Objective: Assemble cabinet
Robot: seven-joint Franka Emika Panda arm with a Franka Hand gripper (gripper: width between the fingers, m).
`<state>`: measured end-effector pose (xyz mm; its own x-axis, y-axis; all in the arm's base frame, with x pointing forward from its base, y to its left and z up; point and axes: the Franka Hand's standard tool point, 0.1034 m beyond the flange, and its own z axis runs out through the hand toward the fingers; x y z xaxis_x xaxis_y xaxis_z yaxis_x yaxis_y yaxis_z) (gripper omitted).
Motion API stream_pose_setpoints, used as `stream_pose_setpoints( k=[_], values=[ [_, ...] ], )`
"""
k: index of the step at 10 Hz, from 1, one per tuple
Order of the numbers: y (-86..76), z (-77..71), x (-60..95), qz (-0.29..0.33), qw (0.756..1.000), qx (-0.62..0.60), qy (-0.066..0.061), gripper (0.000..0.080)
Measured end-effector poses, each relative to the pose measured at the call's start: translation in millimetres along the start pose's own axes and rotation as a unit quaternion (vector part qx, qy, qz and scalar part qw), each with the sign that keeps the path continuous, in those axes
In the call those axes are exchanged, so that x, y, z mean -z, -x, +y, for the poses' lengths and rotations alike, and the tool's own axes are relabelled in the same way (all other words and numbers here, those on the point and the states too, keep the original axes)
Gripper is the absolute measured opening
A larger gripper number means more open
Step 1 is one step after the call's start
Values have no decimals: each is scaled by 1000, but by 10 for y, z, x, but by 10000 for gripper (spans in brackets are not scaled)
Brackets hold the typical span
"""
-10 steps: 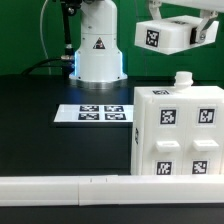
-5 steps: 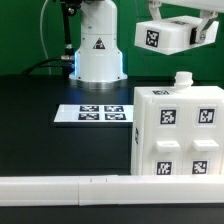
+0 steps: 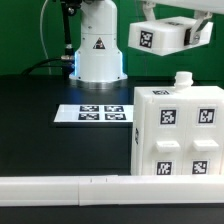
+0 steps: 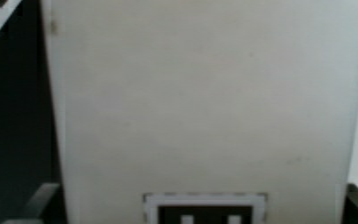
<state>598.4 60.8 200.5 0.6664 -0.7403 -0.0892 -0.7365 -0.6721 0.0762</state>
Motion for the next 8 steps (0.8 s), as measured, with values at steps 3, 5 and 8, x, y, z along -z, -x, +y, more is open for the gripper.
stream_pose_setpoints(
  k=[3, 5, 8],
  values=[
    [-117, -46, 34, 11, 1000, 11, -14, 541],
    [-123, -67, 12, 15, 1000, 11, -14, 541],
    [-62, -332, -110, 44, 998, -4, -33, 541]
  ],
)
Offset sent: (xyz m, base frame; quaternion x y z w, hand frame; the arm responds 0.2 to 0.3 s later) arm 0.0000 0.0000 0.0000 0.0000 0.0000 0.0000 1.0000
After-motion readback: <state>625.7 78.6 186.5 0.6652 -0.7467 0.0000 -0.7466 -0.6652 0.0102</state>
